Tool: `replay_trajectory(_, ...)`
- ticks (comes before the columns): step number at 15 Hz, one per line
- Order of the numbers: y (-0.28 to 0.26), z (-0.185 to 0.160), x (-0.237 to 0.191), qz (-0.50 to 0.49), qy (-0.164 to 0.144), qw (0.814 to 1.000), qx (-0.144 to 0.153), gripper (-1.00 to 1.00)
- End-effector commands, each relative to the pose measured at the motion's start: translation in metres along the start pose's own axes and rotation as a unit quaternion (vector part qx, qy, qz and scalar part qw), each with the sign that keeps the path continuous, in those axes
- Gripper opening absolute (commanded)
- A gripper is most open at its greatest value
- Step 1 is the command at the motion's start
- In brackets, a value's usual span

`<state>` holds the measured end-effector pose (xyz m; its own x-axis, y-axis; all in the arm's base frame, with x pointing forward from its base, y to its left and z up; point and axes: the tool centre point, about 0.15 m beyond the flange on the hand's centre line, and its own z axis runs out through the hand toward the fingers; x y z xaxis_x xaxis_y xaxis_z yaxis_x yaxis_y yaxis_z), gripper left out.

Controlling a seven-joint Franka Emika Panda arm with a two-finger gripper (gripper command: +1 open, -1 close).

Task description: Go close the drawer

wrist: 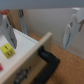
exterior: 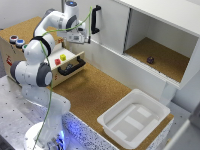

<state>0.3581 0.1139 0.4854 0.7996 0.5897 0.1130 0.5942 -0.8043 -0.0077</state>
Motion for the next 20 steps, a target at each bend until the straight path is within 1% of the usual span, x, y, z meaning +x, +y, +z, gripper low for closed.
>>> replay_trajectory(1, 0.026, 0.039, -0.050, 0.051, -0.035, 0.998, 0.001, 1.00)
replay_trajectory(4, 0.007, 0.053, -0.056, 0.121, -0.052, 0.991, 0.005, 1.00)
replay_trajectory(6, -0.011, 0.062, -0.055, 0.157, -0.055, 0.986, 0.008, 1.00)
replay_trajectory(8, -0.024, 0.071, -0.051, 0.192, -0.049, 0.980, 0.001, 1.00)
replay_trajectory(9, -0.027, 0.075, -0.049, 0.208, -0.043, 0.977, 0.009, 1.00)
replay_trajectory(11, -0.030, 0.089, -0.043, 0.228, -0.030, 0.973, 0.006, 1.00)
replay_trajectory(13, -0.024, 0.099, -0.038, 0.238, -0.019, 0.971, 0.025, 1.00)
replay_trajectory(14, -0.019, 0.102, -0.036, 0.238, -0.012, 0.971, 0.022, 1.00)
replay_trajectory(16, -0.007, 0.110, -0.035, 0.240, -0.004, 0.970, 0.033, 1.00)
replay_trajectory(17, -0.002, 0.117, -0.036, 0.235, -0.002, 0.970, 0.057, 1.00)
replay_trajectory(18, 0.002, 0.123, -0.039, 0.237, -0.003, 0.969, 0.071, 1.00)
replay_trajectory(19, 0.005, 0.129, -0.041, 0.236, -0.003, 0.968, 0.083, 1.00)
replay_trajectory(20, 0.005, 0.135, -0.041, 0.233, -0.006, 0.969, 0.083, 1.00)
